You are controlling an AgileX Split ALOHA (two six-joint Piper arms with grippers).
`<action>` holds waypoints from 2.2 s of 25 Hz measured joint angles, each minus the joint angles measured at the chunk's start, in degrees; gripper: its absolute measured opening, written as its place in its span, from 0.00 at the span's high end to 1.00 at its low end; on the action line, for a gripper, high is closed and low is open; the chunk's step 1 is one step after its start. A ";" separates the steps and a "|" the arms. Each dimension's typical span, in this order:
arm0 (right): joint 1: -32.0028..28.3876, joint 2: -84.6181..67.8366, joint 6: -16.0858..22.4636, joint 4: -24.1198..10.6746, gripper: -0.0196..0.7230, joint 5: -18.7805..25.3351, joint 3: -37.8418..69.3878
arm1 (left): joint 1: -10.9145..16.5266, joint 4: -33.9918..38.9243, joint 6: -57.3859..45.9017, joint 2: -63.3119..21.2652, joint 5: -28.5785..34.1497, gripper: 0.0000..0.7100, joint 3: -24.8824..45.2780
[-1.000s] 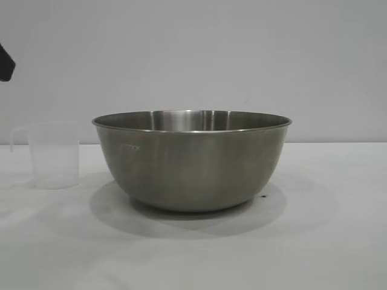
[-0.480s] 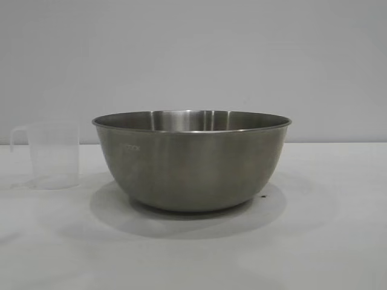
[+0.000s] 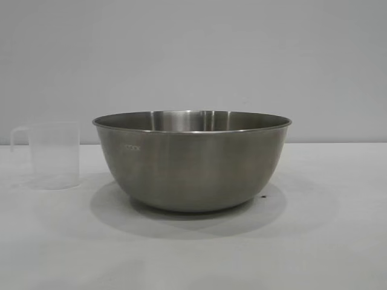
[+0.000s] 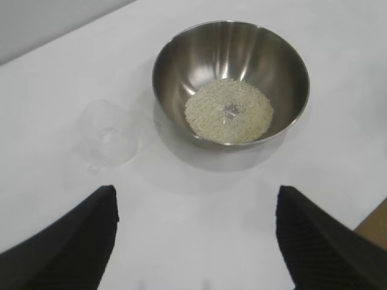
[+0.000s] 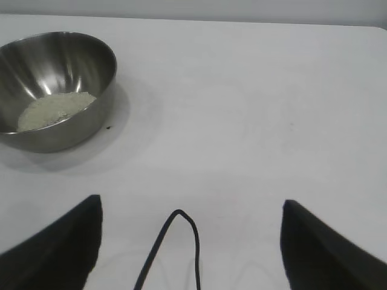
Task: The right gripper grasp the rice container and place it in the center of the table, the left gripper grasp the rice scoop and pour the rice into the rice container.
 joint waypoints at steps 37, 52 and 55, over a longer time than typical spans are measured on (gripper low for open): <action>-0.03 0.00 0.00 0.00 0.23 0.08 0.00 | 0.00 9.93 -12.49 -32.34 8.59 0.32 18.29; -0.03 0.00 0.00 0.00 0.23 0.08 0.00 | 11.11 9.93 -12.63 -32.34 8.59 0.32 18.29; -0.03 0.00 0.00 0.00 0.23 0.08 0.00 | 18.60 9.93 -12.63 -32.34 8.50 0.32 18.29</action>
